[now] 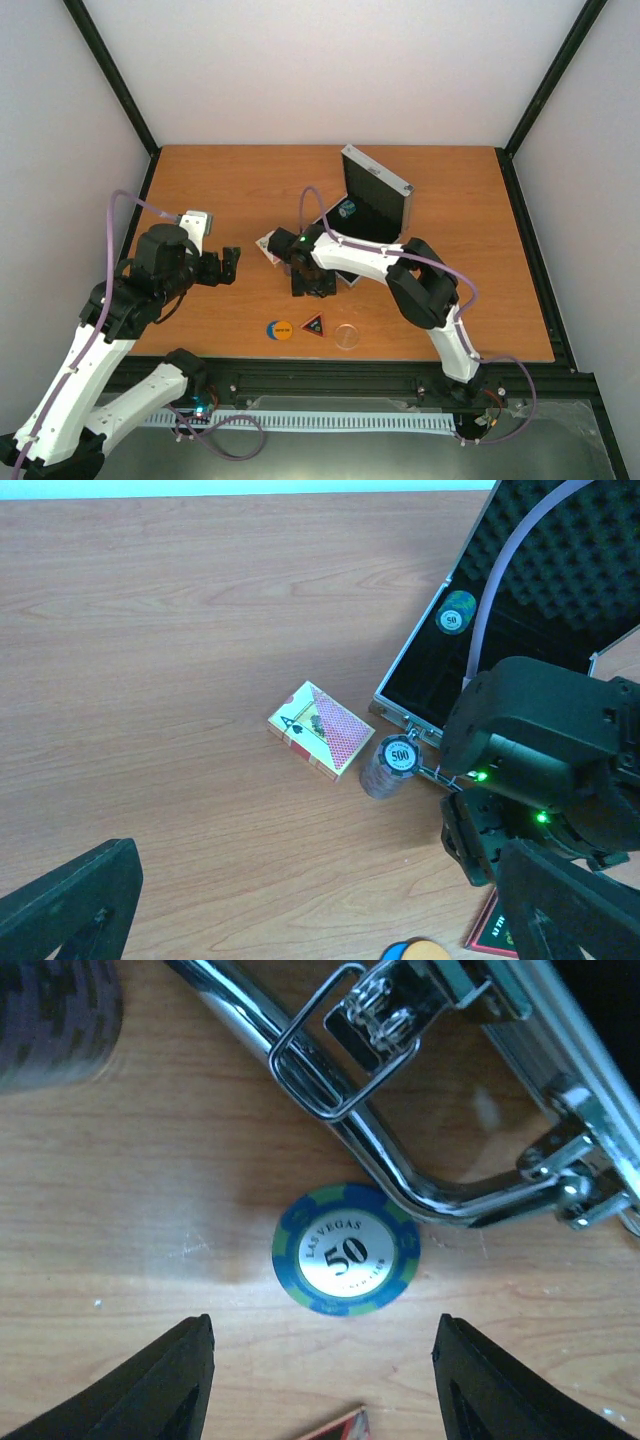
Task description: Pack up texas hold em set
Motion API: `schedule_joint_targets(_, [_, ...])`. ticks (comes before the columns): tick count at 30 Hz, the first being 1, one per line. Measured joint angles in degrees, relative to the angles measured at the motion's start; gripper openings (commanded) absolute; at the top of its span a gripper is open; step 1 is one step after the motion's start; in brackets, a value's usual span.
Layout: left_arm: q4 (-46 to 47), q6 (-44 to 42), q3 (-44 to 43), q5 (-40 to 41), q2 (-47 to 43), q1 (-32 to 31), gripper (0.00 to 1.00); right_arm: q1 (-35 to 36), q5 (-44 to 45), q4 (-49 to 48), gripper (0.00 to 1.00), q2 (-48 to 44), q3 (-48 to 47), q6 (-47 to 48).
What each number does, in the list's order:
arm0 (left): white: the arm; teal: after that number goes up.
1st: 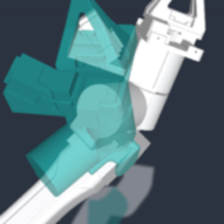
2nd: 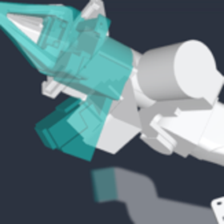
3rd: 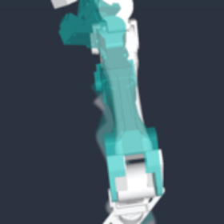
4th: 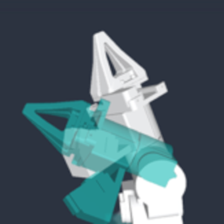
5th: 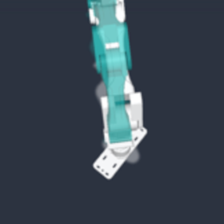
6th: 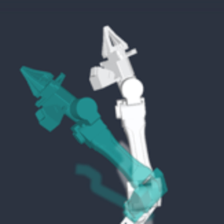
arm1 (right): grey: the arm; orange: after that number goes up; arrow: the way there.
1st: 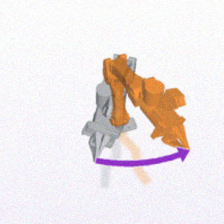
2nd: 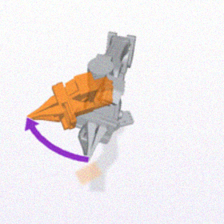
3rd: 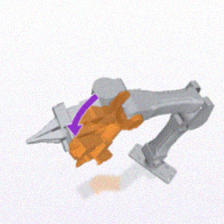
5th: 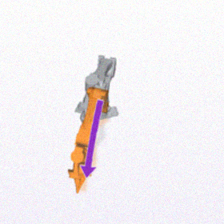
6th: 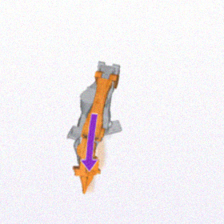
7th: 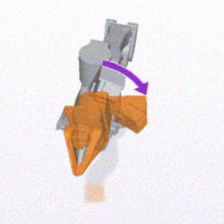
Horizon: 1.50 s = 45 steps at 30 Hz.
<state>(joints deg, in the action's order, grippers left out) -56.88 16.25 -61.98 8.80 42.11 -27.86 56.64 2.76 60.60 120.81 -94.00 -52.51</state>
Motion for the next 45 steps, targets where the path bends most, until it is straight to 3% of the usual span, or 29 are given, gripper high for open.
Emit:
schedule_joint_targets(24, [-0.02,-0.02,0.00,0.00,0.00,0.00,1.00,-1.90,1.16,-0.68,0.59,4.96,-2.99,-3.08])
schedule_joint_targets(35, [-0.02,-0.07,0.00,0.24,0.04,0.02,1.00,-2.34,-0.87,-3.98,0.36,3.61,-0.31,-2.62])
schedule_joint_targets(45, [-0.04,-0.46,0.00,0.76,0.39,0.00,1.00,-2.23,-1.57,-7.50,0.24,0.83,3.82,-0.81])
